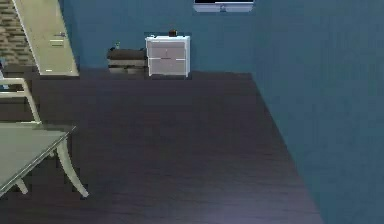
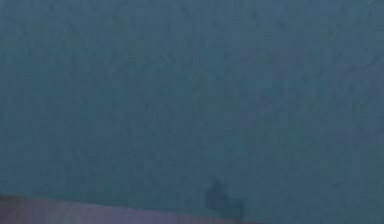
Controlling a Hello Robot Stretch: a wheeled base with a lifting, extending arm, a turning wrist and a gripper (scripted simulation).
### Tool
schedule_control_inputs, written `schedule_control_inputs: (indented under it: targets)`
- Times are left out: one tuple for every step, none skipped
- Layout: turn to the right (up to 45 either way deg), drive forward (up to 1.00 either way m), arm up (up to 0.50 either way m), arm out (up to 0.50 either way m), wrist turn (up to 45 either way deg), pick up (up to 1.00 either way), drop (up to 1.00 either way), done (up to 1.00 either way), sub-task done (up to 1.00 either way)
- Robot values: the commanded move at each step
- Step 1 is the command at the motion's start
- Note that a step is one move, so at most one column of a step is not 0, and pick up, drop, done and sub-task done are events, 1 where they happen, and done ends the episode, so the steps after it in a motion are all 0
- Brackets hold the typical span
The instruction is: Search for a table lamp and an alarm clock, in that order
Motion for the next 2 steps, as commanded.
schedule_control_inputs:
  targets:
    - [0.0,1.00,0.00,0.00,0.0,0.00,0.00,0.00,0.00]
    - [0.0,1.00,0.00,0.00,0.0,0.00,0.00,0.00,0.00]
